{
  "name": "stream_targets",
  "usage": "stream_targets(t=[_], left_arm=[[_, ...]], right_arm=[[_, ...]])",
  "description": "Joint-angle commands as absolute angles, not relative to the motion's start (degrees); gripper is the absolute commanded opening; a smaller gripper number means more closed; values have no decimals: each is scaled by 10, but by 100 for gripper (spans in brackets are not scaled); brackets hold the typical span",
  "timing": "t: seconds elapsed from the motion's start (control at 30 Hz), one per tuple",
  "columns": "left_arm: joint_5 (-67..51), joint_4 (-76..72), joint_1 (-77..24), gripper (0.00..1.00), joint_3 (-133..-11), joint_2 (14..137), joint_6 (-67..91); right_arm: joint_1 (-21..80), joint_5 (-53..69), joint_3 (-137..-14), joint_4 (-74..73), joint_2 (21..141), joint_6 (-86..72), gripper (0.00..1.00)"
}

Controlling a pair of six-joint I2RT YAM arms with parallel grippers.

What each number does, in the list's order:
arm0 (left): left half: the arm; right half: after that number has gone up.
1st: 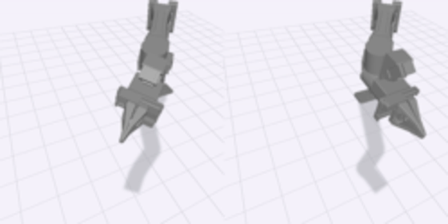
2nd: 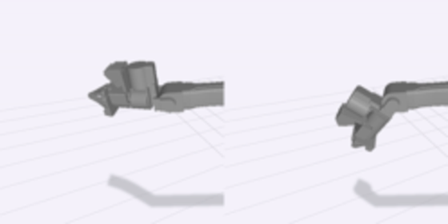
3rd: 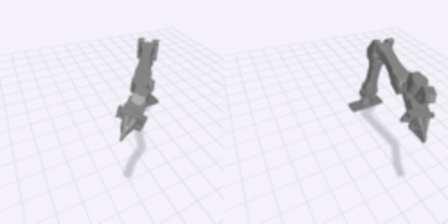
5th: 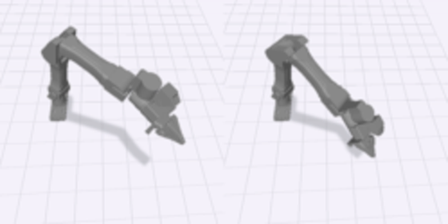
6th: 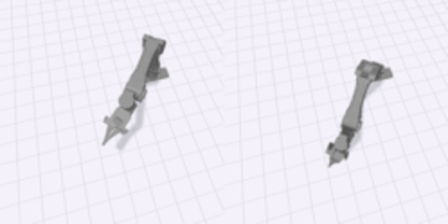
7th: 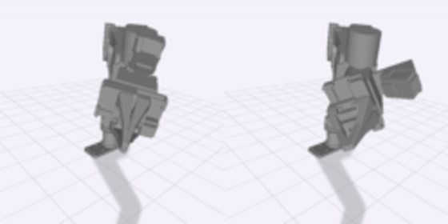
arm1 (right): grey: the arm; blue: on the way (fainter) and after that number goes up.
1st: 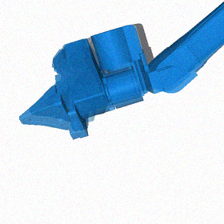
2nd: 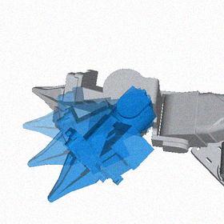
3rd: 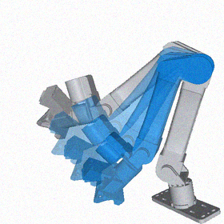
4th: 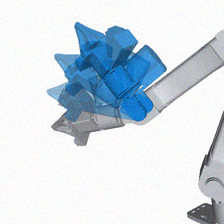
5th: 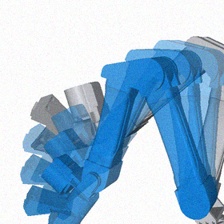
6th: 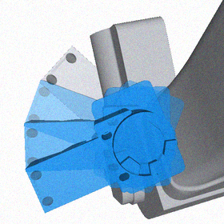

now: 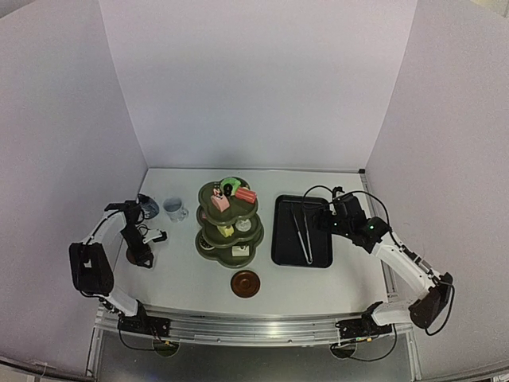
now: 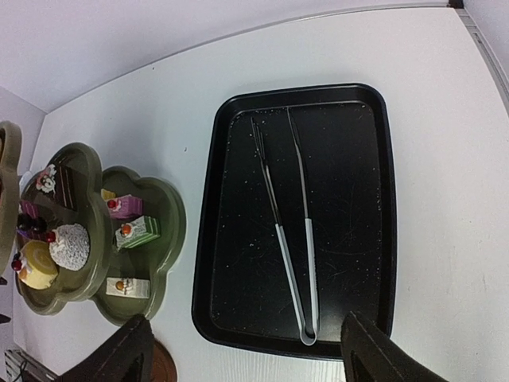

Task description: Serve the afternoon tea

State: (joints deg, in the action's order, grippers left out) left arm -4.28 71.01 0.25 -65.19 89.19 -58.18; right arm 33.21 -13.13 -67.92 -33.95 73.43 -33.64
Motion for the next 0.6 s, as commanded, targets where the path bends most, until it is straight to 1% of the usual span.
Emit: stream_targets(t=[0.0, 0.07, 0.13, 0.2, 0.37, 0.47, 0.57], left_arm=[[12, 619, 85, 100, -648, 942, -567], [35, 570, 89, 100, -615, 939, -570], [26, 539, 89, 99, -589, 929, -577], [19, 520, 90, 97, -578, 930, -573], [17, 498, 90, 86, -594, 977, -541], [2, 493, 89, 81, -612, 1005, -526], [-24, 504, 88, 73, -638, 1031, -498]], right_arm=[[336, -147, -677, -340, 726, -341, 82], [336, -152, -674, -340, 722, -342, 84], [336, -153, -672, -341, 720, -341, 87], [336, -151, -670, -343, 720, -340, 89], [336, -141, -668, -343, 722, -336, 90], [336, -136, -670, -343, 726, -333, 91], [336, -131, -673, -344, 729, -333, 91]])
